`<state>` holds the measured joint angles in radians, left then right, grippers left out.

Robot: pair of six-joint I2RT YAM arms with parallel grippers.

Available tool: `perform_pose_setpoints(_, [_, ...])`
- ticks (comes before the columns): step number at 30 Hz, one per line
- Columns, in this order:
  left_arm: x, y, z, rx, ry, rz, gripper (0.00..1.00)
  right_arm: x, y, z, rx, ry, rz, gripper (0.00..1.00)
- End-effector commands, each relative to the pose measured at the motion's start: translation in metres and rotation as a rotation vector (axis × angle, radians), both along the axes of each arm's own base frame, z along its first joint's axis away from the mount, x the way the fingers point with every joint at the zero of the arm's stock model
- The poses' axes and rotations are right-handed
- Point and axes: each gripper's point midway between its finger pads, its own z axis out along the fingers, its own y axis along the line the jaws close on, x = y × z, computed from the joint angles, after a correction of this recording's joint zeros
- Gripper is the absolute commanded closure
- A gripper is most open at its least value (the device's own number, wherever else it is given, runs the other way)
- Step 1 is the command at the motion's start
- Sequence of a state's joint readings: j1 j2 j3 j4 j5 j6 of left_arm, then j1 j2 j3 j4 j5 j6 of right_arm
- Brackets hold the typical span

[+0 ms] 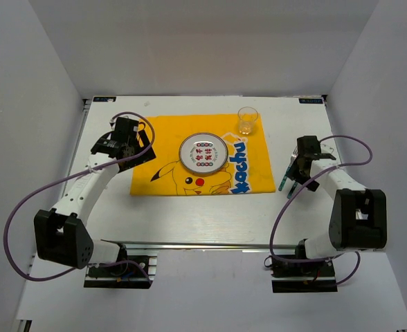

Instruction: Set the dinner table for one person

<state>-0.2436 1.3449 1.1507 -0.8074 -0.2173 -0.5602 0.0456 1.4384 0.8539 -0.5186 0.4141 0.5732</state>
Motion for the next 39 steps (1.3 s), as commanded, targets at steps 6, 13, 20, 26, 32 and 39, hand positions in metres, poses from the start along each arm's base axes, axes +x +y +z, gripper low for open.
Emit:
perform_pose_setpoints(6, [0.001, -0.001, 0.009, -0.008, -0.038, -0.021, 0.02, 0.037, 0.002, -0.005, 0.033, -0.047, 0.006, 0.34])
perform_pose_setpoints(13, [0.001, 0.000, 0.010, -0.003, -0.038, -0.021, 0.02, 0.031, 0.003, -0.026, 0.046, 0.006, 0.005, 0.48])
perform_pose_setpoints(20, [0.002, -0.001, 0.009, -0.003, -0.034, -0.022, 0.02, 0.021, 0.004, -0.044, 0.069, 0.044, 0.011, 0.74])
perform_pose_setpoints(26, [0.002, 0.000, 0.009, -0.001, -0.035, -0.024, 0.02, 0.017, 0.004, -0.044, 0.071, 0.040, 0.013, 0.82])
perform_pose_setpoints(32, [0.002, 0.000, 0.009, 0.003, -0.036, -0.023, 0.02, 0.004, -0.002, -0.058, 0.089, 0.074, -0.002, 0.80])
perform_pose_setpoints(39, [0.002, 0.000, 0.008, 0.002, -0.035, -0.023, 0.02, -0.001, -0.008, -0.044, 0.067, 0.039, -0.029, 1.00])
